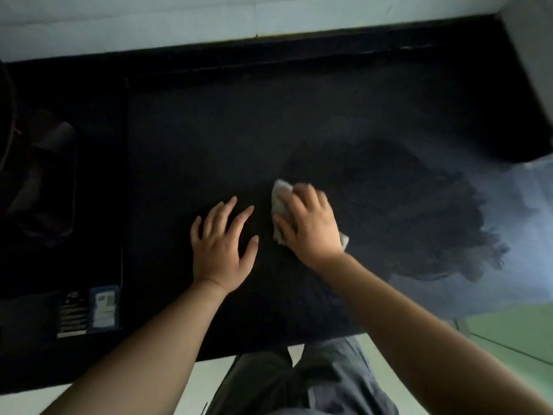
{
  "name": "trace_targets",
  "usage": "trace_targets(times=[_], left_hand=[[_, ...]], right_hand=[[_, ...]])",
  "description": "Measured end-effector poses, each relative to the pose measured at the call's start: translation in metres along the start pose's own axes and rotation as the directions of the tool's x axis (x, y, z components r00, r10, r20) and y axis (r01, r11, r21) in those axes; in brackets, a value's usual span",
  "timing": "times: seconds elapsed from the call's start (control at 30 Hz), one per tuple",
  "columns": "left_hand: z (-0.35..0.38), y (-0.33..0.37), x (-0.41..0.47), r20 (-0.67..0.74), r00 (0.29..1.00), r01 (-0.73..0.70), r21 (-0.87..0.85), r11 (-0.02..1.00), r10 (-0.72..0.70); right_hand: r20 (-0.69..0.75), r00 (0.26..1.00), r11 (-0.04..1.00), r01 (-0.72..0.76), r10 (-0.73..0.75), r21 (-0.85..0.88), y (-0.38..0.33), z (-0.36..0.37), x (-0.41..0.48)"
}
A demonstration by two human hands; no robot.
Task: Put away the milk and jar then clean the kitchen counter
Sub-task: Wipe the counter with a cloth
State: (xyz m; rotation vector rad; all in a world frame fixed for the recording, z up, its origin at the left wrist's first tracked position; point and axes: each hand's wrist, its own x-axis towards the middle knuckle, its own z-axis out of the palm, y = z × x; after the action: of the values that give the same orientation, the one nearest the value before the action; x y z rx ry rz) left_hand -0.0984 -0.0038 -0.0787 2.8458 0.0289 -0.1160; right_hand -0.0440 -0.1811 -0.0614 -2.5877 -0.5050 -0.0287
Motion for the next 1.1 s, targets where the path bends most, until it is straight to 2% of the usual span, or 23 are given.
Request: trace_targets(times=[0.07,0.13,0.23,0.33,0.4,0.47,0.53,0.67,0.77,0.97,1.03,1.1], left_hand=[[-0.004,0.001,-0.001,0.004,1.0,-0.013,-0.009,1.0,0.013],[-0.009,0.001,0.0,0.034,0.999,-0.04,-0.025,0.999,0.041],[-0.015,0.002,-0.011,0.093,0.994,-0.061,-0.004,0.998,0.061],[-0.015,0.005,-0.045,0.11,0.992,-0.064,0.01,0.998,0.062],[-0.011,0.007,-0.069,0.132,0.989,-0.063,0.013,0.998,0.061],[-0.008,0.008,-0.084,0.141,0.989,-0.055,0.025,0.998,0.051],[-0.007,0.008,-0.088,0.141,0.989,-0.044,0.028,0.999,0.04],[-0.007,0.009,-0.089,0.139,0.99,-0.038,0.024,0.999,0.035],[-0.009,0.013,-0.09,0.154,0.988,-0.02,0.037,0.999,0.014],[-0.005,0.042,-0.093,0.131,0.979,0.149,0.039,0.988,-0.153],[-0.003,0.052,-0.092,0.116,0.973,0.196,0.041,0.98,-0.199],[-0.001,0.056,-0.093,0.104,0.968,0.224,0.047,0.973,-0.228]], right_hand=[[0.034,0.998,0.998,0.058,-0.059,0.009,0.0,-0.008,-0.043],[0.02,0.999,0.999,0.045,-0.045,-0.028,0.014,-0.02,-0.068],[-0.093,0.979,0.98,-0.188,0.182,-0.064,0.035,-0.032,-0.074],[-0.199,0.877,0.896,-0.443,0.437,0.015,0.026,-0.023,-0.053],[-0.196,0.887,0.907,-0.418,0.419,0.045,0.007,-0.012,-0.042],[-0.14,0.95,0.96,-0.277,0.278,0.032,-0.011,-0.002,-0.044],[-0.084,0.984,0.988,-0.154,0.156,0.02,-0.022,0.003,-0.057],[-0.034,0.999,0.999,-0.028,0.029,0.017,-0.011,-0.004,-0.097],[-0.072,0.993,0.996,-0.092,0.091,-0.005,0.021,-0.023,-0.115],[-0.161,0.909,0.919,-0.393,0.385,-0.017,0.097,-0.065,-0.107],[-0.17,0.888,0.901,-0.433,0.428,0.005,0.099,-0.065,-0.105],[-0.144,0.909,0.919,-0.394,0.392,0.015,0.088,-0.06,-0.107]])
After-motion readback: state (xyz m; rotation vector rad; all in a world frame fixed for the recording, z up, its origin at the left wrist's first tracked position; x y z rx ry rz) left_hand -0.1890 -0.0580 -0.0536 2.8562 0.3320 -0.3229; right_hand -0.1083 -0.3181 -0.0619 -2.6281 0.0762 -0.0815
